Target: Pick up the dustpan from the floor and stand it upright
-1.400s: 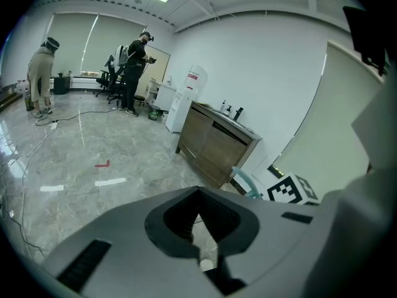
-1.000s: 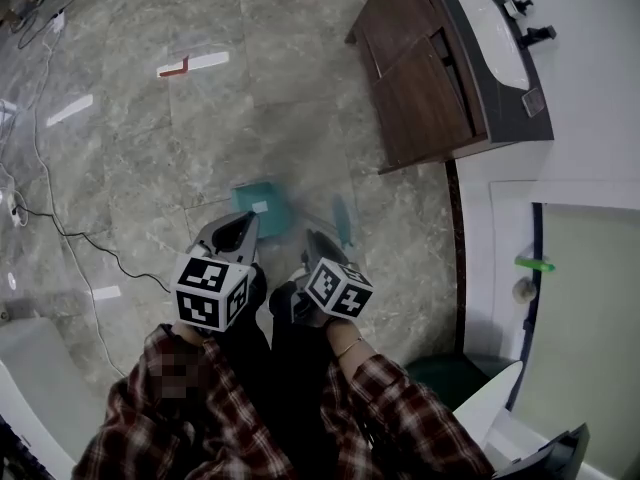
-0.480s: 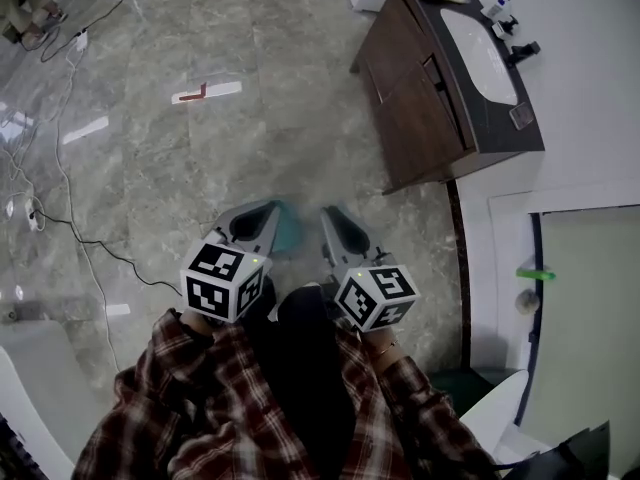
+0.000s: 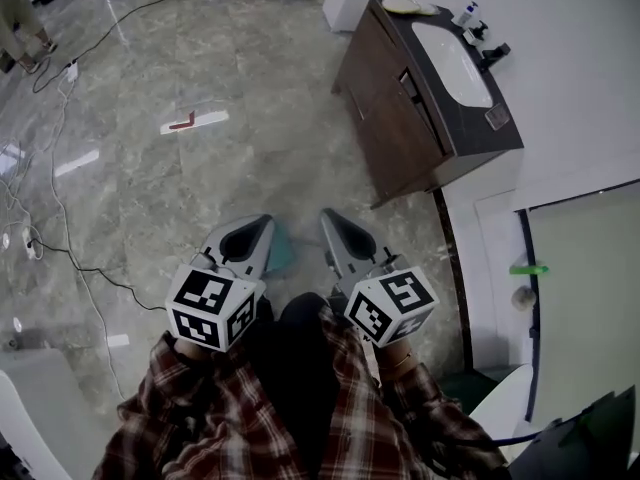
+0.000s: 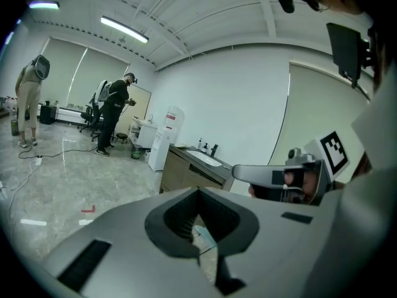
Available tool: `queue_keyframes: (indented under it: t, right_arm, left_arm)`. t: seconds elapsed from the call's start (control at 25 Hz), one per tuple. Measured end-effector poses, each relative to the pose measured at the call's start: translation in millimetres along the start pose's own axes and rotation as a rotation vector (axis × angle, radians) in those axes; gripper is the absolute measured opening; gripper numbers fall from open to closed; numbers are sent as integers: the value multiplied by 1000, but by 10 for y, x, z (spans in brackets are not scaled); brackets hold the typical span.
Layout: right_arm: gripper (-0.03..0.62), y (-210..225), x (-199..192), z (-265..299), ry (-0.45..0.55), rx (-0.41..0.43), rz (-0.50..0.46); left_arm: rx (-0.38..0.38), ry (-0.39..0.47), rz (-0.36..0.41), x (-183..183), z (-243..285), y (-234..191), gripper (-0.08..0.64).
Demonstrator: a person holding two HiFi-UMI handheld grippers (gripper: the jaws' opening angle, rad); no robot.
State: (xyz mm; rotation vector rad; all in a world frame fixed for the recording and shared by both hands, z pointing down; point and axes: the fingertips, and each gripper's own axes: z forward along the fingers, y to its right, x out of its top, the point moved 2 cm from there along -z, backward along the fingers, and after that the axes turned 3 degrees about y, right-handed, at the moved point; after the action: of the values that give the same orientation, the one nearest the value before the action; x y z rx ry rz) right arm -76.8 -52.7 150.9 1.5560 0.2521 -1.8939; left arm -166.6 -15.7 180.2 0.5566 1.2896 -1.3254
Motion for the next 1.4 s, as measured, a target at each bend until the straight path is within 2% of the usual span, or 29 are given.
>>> queue_keyframes:
  t: [0.12,0.36,0.64,0.84,1.04,1.4]
  right_arm:
    - [11,-156,135,1,1,30,-97]
    - [11,-308,237,7,16,50,-116]
    - [11,-293,35,-100,19,13,-54]
    - [11,-327,-80,-185,7,-22,-48]
    - [11,-330,-100,-149,8,-17,-29]
    - [11,-138,-115,-453,17,-54,-15]
  left_arm:
    - [-16,1,28,40,-58,77,0]
    - [-28,11,53,123,-126,146,2]
    - [-47,0,44,30,-165,164,2]
    - [-62,-4,36,-39,-251,167,2]
    - [-40,-2,28,-52,-314,105,2]
    - [-89,-25,44,-166,-185,463,2]
